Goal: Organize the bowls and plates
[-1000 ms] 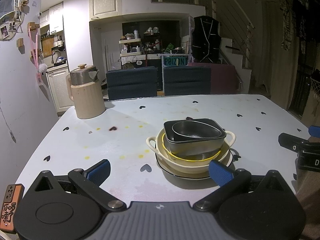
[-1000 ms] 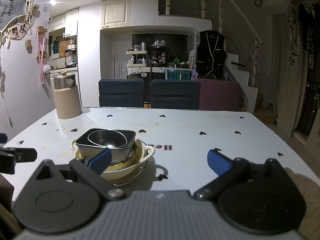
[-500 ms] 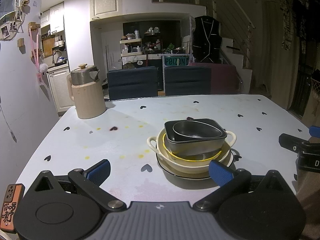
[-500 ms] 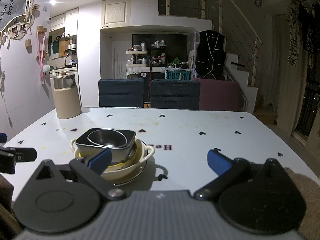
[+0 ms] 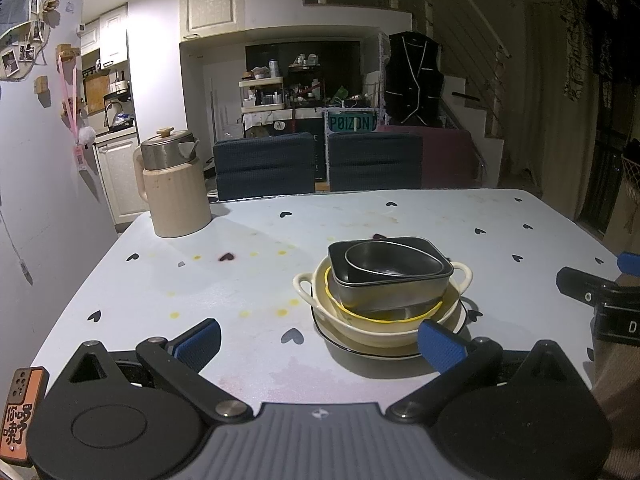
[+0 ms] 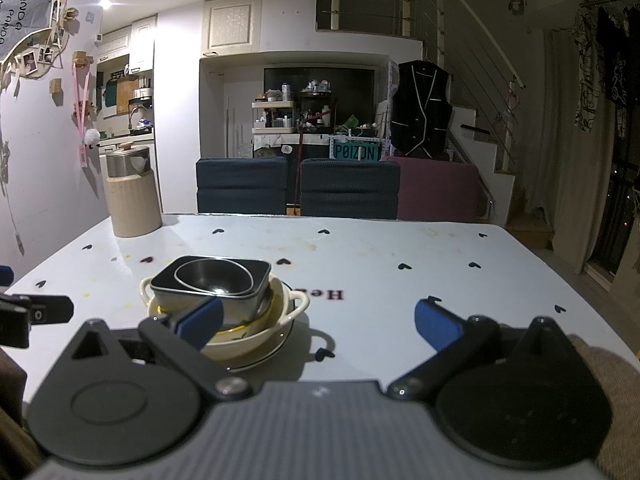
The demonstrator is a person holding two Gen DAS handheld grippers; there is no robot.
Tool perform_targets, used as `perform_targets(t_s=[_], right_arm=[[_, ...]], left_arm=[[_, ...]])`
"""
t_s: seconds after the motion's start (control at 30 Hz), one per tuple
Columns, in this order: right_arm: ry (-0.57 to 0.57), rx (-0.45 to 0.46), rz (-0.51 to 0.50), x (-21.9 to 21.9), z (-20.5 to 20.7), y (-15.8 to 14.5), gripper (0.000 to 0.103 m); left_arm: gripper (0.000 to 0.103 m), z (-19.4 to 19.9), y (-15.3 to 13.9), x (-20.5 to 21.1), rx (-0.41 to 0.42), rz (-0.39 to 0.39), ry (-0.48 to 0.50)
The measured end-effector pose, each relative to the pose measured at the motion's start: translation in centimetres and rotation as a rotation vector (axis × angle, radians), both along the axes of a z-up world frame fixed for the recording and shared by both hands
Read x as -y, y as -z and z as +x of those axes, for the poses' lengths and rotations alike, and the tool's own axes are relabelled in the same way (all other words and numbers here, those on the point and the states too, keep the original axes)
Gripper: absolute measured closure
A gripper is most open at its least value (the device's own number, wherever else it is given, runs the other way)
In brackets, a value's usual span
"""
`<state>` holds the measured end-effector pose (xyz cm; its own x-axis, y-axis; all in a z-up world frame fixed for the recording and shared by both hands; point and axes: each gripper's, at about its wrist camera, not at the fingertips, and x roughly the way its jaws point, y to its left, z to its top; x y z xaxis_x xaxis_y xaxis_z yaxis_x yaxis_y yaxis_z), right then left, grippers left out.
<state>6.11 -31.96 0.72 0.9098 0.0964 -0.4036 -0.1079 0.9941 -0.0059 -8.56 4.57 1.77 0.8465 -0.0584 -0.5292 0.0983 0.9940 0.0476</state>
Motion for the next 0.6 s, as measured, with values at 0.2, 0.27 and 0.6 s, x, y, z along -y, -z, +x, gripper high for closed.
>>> perform_targets(t_s=[0.2,0.27,0.6], right_arm=[[0.0,0.0,0.0,0.0,0.01,0.0,0.0],[0.0,0.0,0.0,-0.01,0.01,0.0,0.0],[0.0,0.0,0.0,0.04,0.03,0.0,0.0]], left_arm=[[0.0,-0.01,-0.01,0.03,0.0,0.0,-0.003],[0.0,-0.01,-0.01,0.02,0.0,0.0,-0.005],[0.0,-0.05,-0.06,-0.08,0.0,0.001,-0.011]])
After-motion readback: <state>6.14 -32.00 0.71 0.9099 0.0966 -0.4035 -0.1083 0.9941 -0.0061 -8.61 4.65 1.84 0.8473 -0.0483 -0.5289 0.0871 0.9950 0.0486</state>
